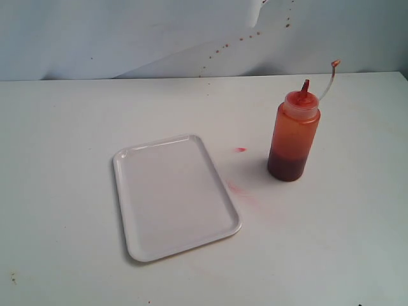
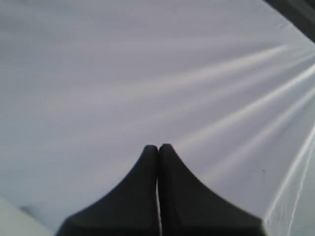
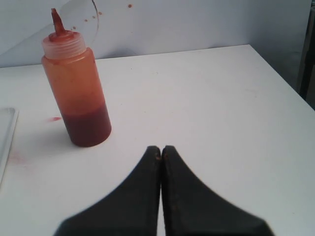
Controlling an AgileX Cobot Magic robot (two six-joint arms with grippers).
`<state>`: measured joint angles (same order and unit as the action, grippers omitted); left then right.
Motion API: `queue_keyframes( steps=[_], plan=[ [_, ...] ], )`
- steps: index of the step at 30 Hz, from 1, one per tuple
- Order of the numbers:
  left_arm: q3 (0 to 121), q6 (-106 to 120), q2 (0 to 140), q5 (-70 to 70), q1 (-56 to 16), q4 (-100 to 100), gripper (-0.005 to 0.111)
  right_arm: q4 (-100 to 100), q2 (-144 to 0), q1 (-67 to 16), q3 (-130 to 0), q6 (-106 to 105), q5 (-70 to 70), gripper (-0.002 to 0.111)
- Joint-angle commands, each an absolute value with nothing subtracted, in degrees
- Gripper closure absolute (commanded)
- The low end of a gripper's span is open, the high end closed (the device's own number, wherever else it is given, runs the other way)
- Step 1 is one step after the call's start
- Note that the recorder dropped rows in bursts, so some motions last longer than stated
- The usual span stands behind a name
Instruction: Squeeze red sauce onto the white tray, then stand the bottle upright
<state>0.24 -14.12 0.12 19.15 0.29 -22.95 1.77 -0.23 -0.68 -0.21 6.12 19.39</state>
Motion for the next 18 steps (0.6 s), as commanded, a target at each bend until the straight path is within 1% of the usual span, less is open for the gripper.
queue_keyframes(
  steps=[1, 2, 4, 9, 12, 14, 18],
  plan=[
    [0.00, -31.24, 1.65, 29.84, 0.47, 13.64, 0.107, 1.46, 0.00, -0.60, 0.00, 6.04, 19.36, 0.108],
    [0.00, -34.44, 3.67, 34.47, 0.47, 21.92, 0.107, 1.46, 0.00, -0.60, 0.00, 6.04, 19.36, 0.108],
    [0.00, -38.76, 9.45, 42.07, 0.47, 31.38, 0.107, 1.46, 0.00, -0.60, 0.00, 6.04, 19.36, 0.108],
    [3.75, -43.39, 29.42, 42.30, 0.47, 38.27, 0.107, 1.46, 0.00, -0.60, 0.00, 6.04, 19.36, 0.108],
    [5.83, -43.39, 43.13, 46.35, 0.47, 41.68, 0.107, 1.46, 0.00, -0.60, 0.00, 6.04, 19.36, 0.108],
    [6.45, -43.27, 52.12, 51.97, 0.47, 45.48, 0.107, 1.46, 0.00, -0.60, 0.00, 6.04, 19.36, 0.108],
    [9.08, -39.49, 71.56, 68.35, 0.47, 51.43, 0.107, 1.46, 0.00, -0.60, 0.00, 6.04, 19.36, 0.108]
  ],
)
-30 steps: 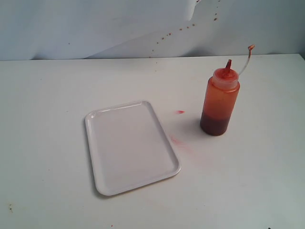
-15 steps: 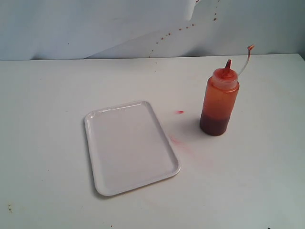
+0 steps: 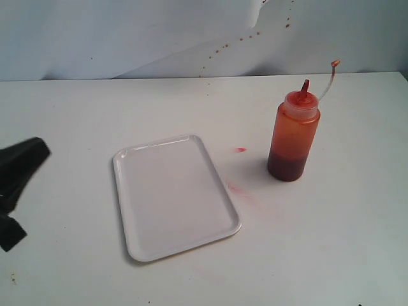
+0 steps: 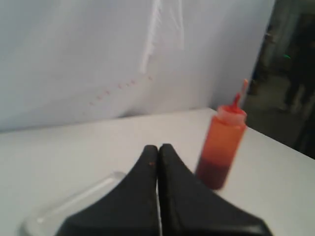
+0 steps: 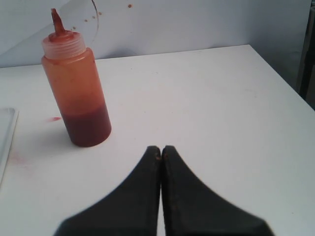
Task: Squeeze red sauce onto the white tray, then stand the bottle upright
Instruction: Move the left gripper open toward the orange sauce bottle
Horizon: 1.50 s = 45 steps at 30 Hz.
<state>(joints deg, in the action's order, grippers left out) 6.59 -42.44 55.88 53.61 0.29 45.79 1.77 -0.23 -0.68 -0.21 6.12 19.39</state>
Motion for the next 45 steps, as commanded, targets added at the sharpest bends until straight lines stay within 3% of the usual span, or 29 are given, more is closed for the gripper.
queue_keyframes(
  steps=[1, 12, 25, 38, 42, 44, 45],
  plan=[
    [9.83, -37.70, 75.90, 69.96, 0.47, 52.33, 0.107, 1.46, 0.00, -0.60, 0.00, 6.04, 19.36, 0.108],
    [28.83, -32.85, 105.68, 69.96, -2.89, 63.87, 0.107, 1.46, 0.00, -0.60, 0.00, 6.04, 19.36, 0.108],
    [50.31, -32.47, 114.77, 69.96, -12.10, 63.66, 0.107, 1.46, 0.00, -0.60, 0.00, 6.04, 19.36, 0.108],
    [57.63, -32.47, 121.40, 67.58, -15.93, 61.88, 0.104, 1.46, 0.00, -0.60, 0.00, 6.04, 19.36, 0.108],
    [57.63, -32.95, 122.29, 66.72, -15.93, 62.03, 0.086, 1.46, 0.00, -0.60, 0.00, 6.04, 19.36, 0.108],
    [57.63, -35.54, 122.29, 65.04, -15.93, 62.91, 0.064, 1.46, 0.00, -0.60, 0.00, 6.04, 19.36, 0.108],
    [57.63, -37.40, 122.29, 64.84, -15.93, 62.91, 0.047, 1.46, 0.00, -0.60, 0.00, 6.04, 19.36, 0.108]
  ],
)
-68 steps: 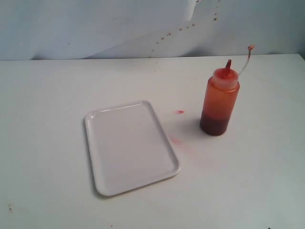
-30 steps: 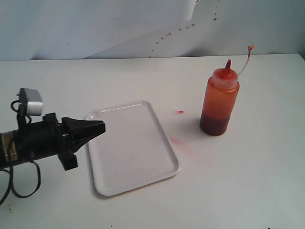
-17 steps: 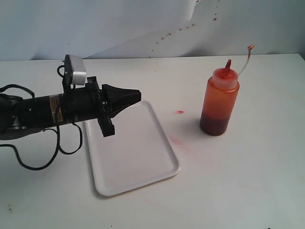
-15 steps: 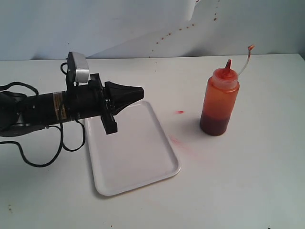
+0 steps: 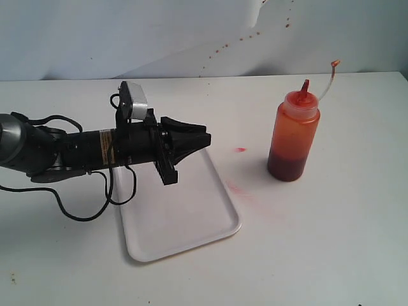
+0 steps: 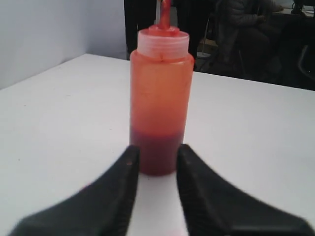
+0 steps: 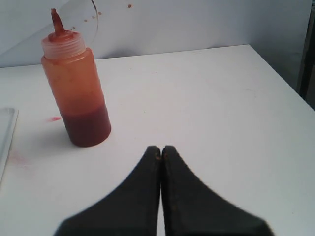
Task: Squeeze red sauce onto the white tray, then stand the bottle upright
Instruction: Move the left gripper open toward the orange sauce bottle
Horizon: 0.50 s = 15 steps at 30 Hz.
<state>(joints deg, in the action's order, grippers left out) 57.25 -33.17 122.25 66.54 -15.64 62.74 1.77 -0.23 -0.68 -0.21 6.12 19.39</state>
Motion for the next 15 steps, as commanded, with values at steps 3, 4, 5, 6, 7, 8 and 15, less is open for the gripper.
queue_keyframes(
  steps=[3, 4, 5, 6, 7, 8, 15],
  plan=[
    [57.63, -38.52, 122.29, 66.32, -15.93, 60.68, 0.002, 1.46, 0.00, -0.60, 0.00, 6.04, 19.36, 0.108],
    [57.63, -38.92, 122.29, 67.32, -15.93, 59.81, 0.003, 1.46, 0.00, -0.60, 0.00, 6.04, 19.36, 0.108],
    [57.63, -38.92, 122.29, 68.26, -15.93, 59.51, 0.003, 1.46, 0.00, -0.60, 0.00, 6.04, 19.36, 0.108],
    [57.63, -38.92, 122.29, 69.42, -15.93, 59.51, 0.003, 1.46, 0.00, -0.60, 0.00, 6.04, 19.36, 0.108],
    [57.63, -38.92, 122.29, 69.96, -15.93, 59.89, 0.003, 1.46, 0.00, -0.60, 0.00, 6.04, 19.36, 0.108],
    [57.63, -38.92, 122.29, 69.96, -15.93, 60.29, 0.003, 1.46, 0.00, -0.60, 0.00, 6.04, 19.36, 0.108],
    [57.76, -29.53, 122.29, 67.42, -16.53, 54.25, 0.003, 1.46, 0.00, -0.60, 0.00, 6.04, 19.36, 0.108]
  ],
)
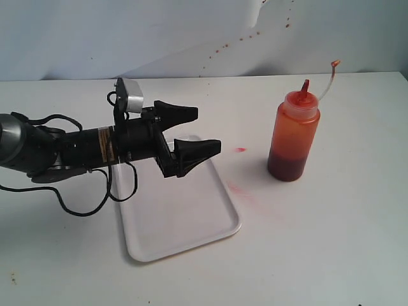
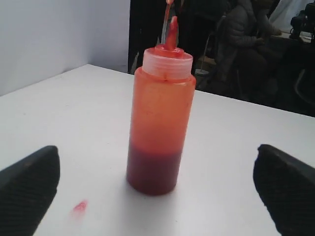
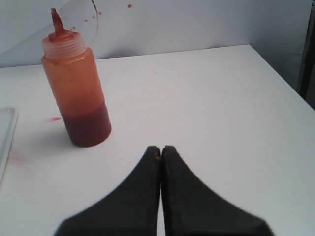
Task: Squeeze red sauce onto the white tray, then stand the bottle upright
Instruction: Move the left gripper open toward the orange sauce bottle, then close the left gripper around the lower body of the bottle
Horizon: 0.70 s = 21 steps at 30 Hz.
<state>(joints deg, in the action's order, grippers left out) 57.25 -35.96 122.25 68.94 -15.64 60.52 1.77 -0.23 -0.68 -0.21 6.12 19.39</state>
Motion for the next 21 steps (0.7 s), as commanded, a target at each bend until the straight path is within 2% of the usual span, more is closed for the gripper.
queue_keyframes(
  steps=[1, 4, 11, 21],
  plan=[
    [58.08, -28.77, 122.29, 66.18, -16.99, 53.24, 0.003, 1.46, 0.00, -0.60, 0.00, 6.04, 19.36, 0.108],
    [64.59, -29.02, 124.67, 55.70, -20.86, 55.19, 0.003, 1.46, 0.00, -0.60, 0.00, 6.04, 19.36, 0.108],
    [80.85, -39.93, 138.31, 54.99, -26.38, 55.20, 0.003, 1.46, 0.00, -0.60, 0.00, 6.04, 19.36, 0.108],
    [85.67, -40.31, 142.23, 47.43, -30.32, 60.99, 0.003, 1.46, 0.00, -0.60, 0.00, 6.04, 19.36, 0.108]
  ],
)
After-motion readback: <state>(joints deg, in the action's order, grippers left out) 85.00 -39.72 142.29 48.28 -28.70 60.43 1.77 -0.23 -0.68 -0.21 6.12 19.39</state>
